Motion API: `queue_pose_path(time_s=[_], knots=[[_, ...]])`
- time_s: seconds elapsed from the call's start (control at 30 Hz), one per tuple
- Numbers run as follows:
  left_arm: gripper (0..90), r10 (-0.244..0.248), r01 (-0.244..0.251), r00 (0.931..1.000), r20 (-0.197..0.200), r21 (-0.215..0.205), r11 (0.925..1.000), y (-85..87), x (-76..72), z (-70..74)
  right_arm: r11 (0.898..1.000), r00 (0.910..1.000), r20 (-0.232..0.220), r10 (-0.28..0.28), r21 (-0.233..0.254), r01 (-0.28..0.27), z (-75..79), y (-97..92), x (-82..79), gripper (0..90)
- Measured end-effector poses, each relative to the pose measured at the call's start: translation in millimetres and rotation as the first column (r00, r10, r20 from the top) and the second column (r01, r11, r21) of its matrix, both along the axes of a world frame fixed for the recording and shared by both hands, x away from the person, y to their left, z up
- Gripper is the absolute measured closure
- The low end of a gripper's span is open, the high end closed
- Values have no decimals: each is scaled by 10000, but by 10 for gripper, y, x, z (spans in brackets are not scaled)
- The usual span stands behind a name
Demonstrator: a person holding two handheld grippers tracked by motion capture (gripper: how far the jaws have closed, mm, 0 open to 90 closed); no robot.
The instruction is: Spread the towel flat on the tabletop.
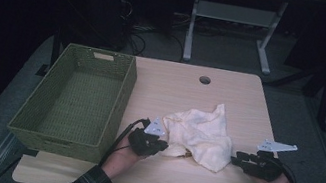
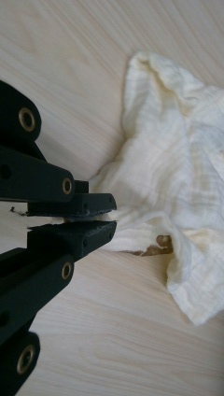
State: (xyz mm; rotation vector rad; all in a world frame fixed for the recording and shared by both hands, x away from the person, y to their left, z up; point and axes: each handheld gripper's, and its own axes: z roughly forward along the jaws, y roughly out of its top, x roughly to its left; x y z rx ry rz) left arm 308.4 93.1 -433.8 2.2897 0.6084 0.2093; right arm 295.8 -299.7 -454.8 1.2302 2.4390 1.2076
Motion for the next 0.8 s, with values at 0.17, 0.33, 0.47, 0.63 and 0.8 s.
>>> queue_pose_path(time_s=[0.17,0.33,0.47,0.63,0.8], knots=[[844,401,-402,9992,82,202,9990,127,-28,6,9999,9995,-281,109,-111,-112,-71,53,29,611],[843,342,-342,9994,13,198,9992,125,-28,-6,9993,9967,-747,324,-170,-338,-131,148,46,754],[843,321,-320,9995,-68,211,9993,117,-31,-18,9986,9966,-711,424,-285,-445,-129,170,35,862],[841,346,-345,9994,-70,114,9993,116,-32,-15,9985,9983,-232,526,-126,-529,13,137,11,871],[841,321,-321,9995,-23,58,9995,109,-34,-10,9963,9960,209,863,-7,-863,207,260,72,870]])
